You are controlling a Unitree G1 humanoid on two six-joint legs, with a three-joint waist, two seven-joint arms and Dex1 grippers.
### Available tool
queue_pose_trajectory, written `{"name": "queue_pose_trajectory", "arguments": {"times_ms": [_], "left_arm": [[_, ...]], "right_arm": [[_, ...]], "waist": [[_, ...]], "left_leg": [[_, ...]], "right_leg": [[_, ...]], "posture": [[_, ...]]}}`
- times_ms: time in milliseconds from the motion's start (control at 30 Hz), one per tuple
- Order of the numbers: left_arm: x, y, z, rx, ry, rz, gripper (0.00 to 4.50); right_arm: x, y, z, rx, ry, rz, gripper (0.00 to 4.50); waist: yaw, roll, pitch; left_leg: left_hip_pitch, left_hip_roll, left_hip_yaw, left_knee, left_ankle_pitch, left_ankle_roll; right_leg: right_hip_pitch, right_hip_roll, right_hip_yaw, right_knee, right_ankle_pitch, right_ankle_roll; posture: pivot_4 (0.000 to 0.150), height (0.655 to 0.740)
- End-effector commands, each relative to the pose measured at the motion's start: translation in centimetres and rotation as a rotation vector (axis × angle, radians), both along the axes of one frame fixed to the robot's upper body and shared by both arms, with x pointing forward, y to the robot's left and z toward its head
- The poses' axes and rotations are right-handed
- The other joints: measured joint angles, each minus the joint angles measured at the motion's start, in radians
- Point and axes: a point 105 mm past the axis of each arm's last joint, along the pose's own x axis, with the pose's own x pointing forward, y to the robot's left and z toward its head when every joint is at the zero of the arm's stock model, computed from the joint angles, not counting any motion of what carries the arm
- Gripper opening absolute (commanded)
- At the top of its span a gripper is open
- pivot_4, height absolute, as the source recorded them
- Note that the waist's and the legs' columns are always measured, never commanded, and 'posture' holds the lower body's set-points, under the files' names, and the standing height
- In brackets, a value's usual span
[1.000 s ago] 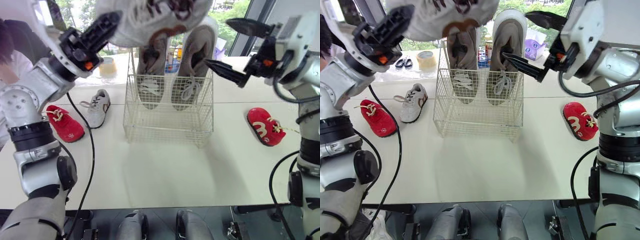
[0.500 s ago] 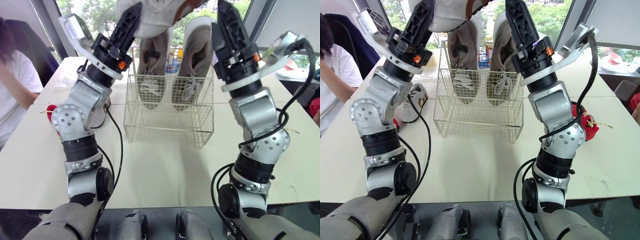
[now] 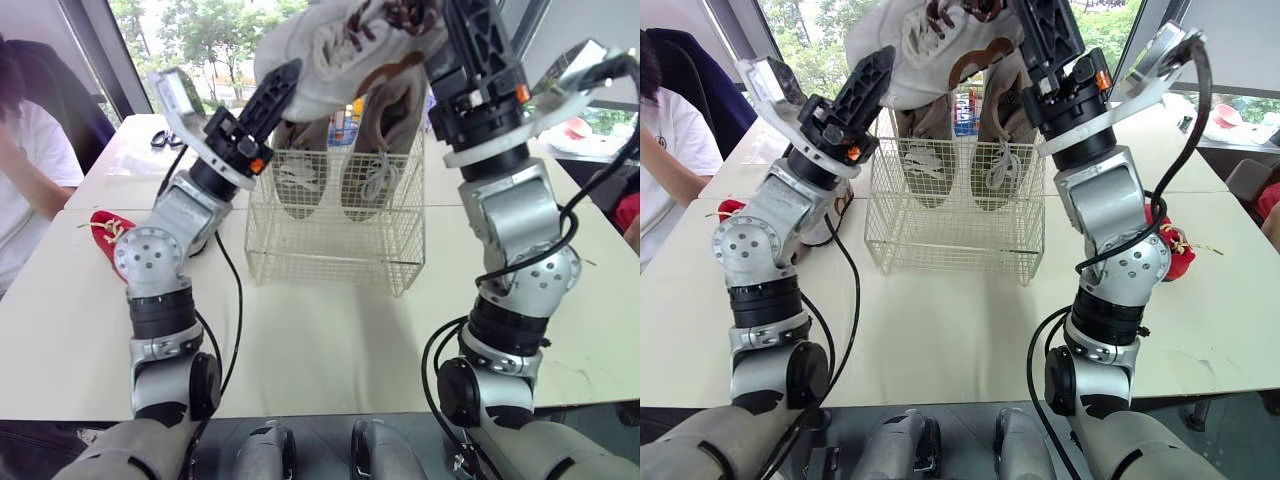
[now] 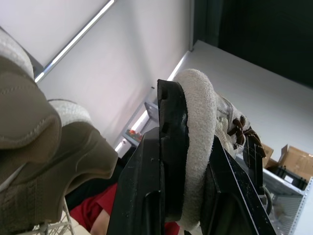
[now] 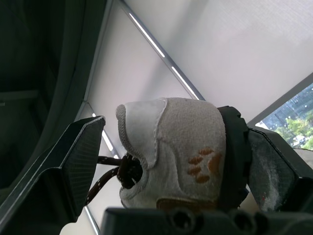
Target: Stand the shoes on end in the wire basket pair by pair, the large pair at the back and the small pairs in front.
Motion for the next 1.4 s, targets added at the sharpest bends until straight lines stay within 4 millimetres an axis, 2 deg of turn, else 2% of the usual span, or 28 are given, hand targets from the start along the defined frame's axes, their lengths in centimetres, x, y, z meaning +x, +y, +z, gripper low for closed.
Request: {"name": "queue_pose_trajectory", "arguments": {"times_ms": [33, 167, 233, 267, 300, 400, 500, 533, 667, 767, 867, 967, 1167, 1333, 1400], "left_arm": [[-0.8, -0.5, 0.6, 0.004, -0.041, -0.004, 0.23], [-0.9, -0.5, 0.4, 0.025, -0.041, 0.010, 0.23], [-0.7, -0.4, 0.0, 0.064, -0.040, 0.039, 0.23], [-0.5, -0.4, -0.3, 0.095, -0.034, 0.065, 0.23], [-0.3, -0.4, -0.7, 0.122, -0.027, 0.081, 1.27], [-0.3, -0.5, -2.4, 0.218, -0.025, 0.119, 2.60], [-0.6, -0.3, -3.6, 0.265, -0.020, 0.167, 4.17], [-0.8, -0.2, -3.8, 0.275, -0.020, 0.190, 4.38], [-0.3, 0.6, -5.9, 0.402, 0.006, 0.384, 4.38], [-0.7, 1.7, -6.4, 0.387, 0.039, 0.487, 4.38], [-2.7, 1.7, -7.0, 0.410, 0.062, 0.496, 4.38], [-3.7, 2.5, -7.3, 0.433, 0.081, 0.510, 4.38], [-4.2, 3.8, -7.5, 0.449, 0.114, 0.535, 4.38], [-4.4, 4.0, -7.7, 0.470, 0.122, 0.541, 4.38], [-4.3, 4.0, -7.6, 0.475, 0.121, 0.543, 4.38]], "right_arm": [[-1.5, 0.4, 1.5, 0.007, -0.089, 0.027, 3.60], [-1.6, 0.4, 1.5, 0.006, -0.094, 0.027, 1.83], [-1.6, 0.4, 1.6, 0.002, -0.098, 0.026, 1.24], [-1.6, 0.4, 1.6, 0.002, -0.100, 0.026, 1.24], [-1.6, 0.4, 1.7, 0.002, -0.101, 0.025, 1.22], [-1.6, 0.2, 2.0, 0.009, -0.109, 0.023, 1.22], [-1.5, -0.2, 2.5, 0.019, -0.121, 0.024, 1.22], [-1.4, -0.4, 2.8, 0.022, -0.125, 0.021, 1.22], [-0.9, -1.9, 4.2, -0.030, -0.188, -0.059, 1.22], [-0.8, -3.5, 5.0, -0.161, -0.271, -0.144, 1.22], [0.1, -4.3, 3.6, -0.554, -0.384, -0.258, 1.22], [1.2, -4.8, 2.2, -0.779, -0.438, -0.274, 1.22], [3.6, -5.3, 0.0, -1.058, -0.512, -0.311, 1.22], [5.7, -5.5, -3.2, -1.274, -0.535, -0.301, 1.22], [6.4, -5.5, -4.4, -1.305, -0.528, -0.275, 1.22]], "waist": [[0.000, 0.000, 0.000], [-0.001, 0.000, 0.000], [-0.001, 0.000, 0.000], [-0.002, 0.000, 0.000], [-0.002, 0.000, 0.000], [-0.004, 0.000, 0.000], [-0.004, 0.000, 0.000], [-0.003, 0.000, 0.000], [-0.005, 0.001, 0.000], [-0.001, 0.001, 0.001], [0.005, 0.000, 0.001], [0.002, 0.001, 0.001], [-0.006, 0.001, 0.001], [0.004, 0.001, 0.002], [0.006, 0.001, 0.002]], "left_leg": [[0.000, 0.000, 0.000, 0.000, 0.000, 0.000], [0.000, 0.000, 0.000, 0.000, 0.000, 0.000], [0.000, 0.000, 0.000, 0.000, 0.000, 0.000], [0.000, 0.000, 0.000, 0.000, 0.000, 0.000], [0.000, 0.000, 0.000, 0.000, 0.000, 0.000], [0.000, 0.000, 0.000, 0.000, 0.000, 0.000], [0.000, 0.000, 0.000, -0.001, 0.000, 0.000], [0.000, 0.000, 0.000, -0.001, 0.000, 0.000], [-0.001, 0.000, 0.000, -0.001, 0.000, 0.001], [-0.001, 0.000, 0.000, -0.001, -0.001, 0.001], [-0.002, 0.000, 0.000, -0.001, -0.002, 0.003], [-0.002, 0.000, 0.001, -0.002, -0.003, 0.004], [-0.001, 0.001, 0.001, -0.002, -0.002, 0.003], [-0.001, 0.000, 0.002, -0.002, -0.002, 0.003], [-0.001, 0.000, 0.002, -0.002, -0.002, 0.003]], "right_leg": [[0.000, 0.000, 0.000, 0.000, 0.000, 0.000], [0.000, 0.000, 0.000, 0.000, 0.000, 0.000], [0.000, 0.000, 0.000, 0.000, 0.000, 0.000], [0.000, 0.000, 0.000, 0.000, 0.000, 0.000], [0.000, 0.000, 0.000, 0.000, 0.000, 0.000], [0.000, 0.000, 0.000, 0.000, 0.000, 0.000], [0.000, 0.000, 0.000, 0.000, 0.000, 0.000], [0.000, 0.000, 0.000, 0.000, 0.000, 0.000], [-0.001, 0.000, 0.000, -0.001, 0.000, 0.000], [-0.001, -0.001, 0.000, -0.001, 0.000, 0.000], [-0.001, -0.001, 0.000, -0.004, -0.002, -0.003], [-0.001, -0.002, 0.000, -0.007, -0.002, -0.004], [-0.001, -0.001, 0.000, -0.005, -0.002, -0.003], [-0.001, -0.002, 0.000, -0.007, -0.002, -0.004], [0.000, -0.001, 0.000, -0.008, -0.002, -0.004]], "posture": [[0.150, 0.7400], [0.150, 0.7400], [0.150, 0.7400], [0.150, 0.7400], [0.150, 0.7400], [0.150, 0.7400], [0.150, 0.7400], [0.150, 0.7400], [0.150, 0.7400], [0.150, 0.7400], [0.150, 0.7400], [0.150, 0.7400], [0.150, 0.7400], [0.150, 0.7400], [0.150, 0.7400]]}}
